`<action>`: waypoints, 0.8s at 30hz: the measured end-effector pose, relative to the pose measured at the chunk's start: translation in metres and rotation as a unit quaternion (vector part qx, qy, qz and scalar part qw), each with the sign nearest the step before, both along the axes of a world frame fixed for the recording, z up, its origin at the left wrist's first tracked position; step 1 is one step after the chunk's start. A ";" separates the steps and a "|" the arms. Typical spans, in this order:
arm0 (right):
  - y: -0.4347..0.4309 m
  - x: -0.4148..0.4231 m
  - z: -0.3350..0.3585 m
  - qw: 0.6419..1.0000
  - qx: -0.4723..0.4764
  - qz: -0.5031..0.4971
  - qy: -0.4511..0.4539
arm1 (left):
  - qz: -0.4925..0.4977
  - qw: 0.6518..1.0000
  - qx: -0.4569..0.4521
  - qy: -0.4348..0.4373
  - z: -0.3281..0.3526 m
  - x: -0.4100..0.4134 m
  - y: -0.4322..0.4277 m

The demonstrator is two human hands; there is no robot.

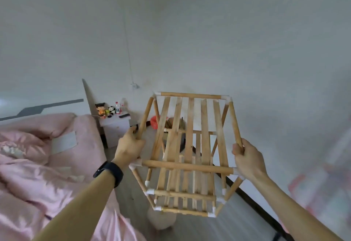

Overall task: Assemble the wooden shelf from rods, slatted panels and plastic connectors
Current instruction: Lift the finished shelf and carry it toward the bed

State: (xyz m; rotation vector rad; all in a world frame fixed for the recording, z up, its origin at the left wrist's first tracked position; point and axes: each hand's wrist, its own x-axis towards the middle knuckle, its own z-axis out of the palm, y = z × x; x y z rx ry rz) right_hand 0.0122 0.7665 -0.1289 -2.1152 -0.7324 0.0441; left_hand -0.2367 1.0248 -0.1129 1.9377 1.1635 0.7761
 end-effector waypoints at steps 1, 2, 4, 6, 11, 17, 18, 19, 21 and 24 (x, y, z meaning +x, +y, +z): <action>0.004 0.015 -0.008 1.000 0.000 -0.011 0.006 | -0.013 1.000 -0.004 0.005 -0.006 0.020 0.008; 0.009 0.031 -0.017 1.000 0.001 -0.020 0.013 | -0.026 1.000 -0.008 0.011 -0.012 0.041 0.017; 0.018 0.064 -0.037 0.999 -0.005 -0.039 0.029 | -0.044 0.998 -0.016 0.030 -0.030 0.083 0.035; 0.025 0.096 -0.061 0.997 -0.016 -0.060 0.040 | -0.060 0.997 -0.031 0.044 -0.049 0.127 0.050; 0.046 0.182 -0.126 0.992 -0.033 -0.092 0.084 | -0.080 0.991 -0.095 0.057 -0.109 0.239 0.084; 0.067 0.277 -0.202 0.977 -0.057 -0.131 0.159 | -0.089 0.976 -0.165 0.109 -0.180 0.361 0.120; 0.072 0.288 -0.212 0.974 -0.059 -0.136 0.171 | -0.089 0.971 -0.186 0.119 -0.190 0.379 0.126; 0.076 0.298 -0.221 0.971 -0.061 -0.143 0.185 | -0.091 0.964 -0.212 0.130 -0.199 0.396 0.132; 0.084 0.312 -0.238 0.961 -0.059 -0.164 0.216 | -0.090 0.949 -0.264 0.150 -0.218 0.428 0.143; 0.097 0.330 -0.267 0.944 -0.048 -0.203 0.255 | -0.065 0.934 -0.306 0.173 -0.244 0.472 0.158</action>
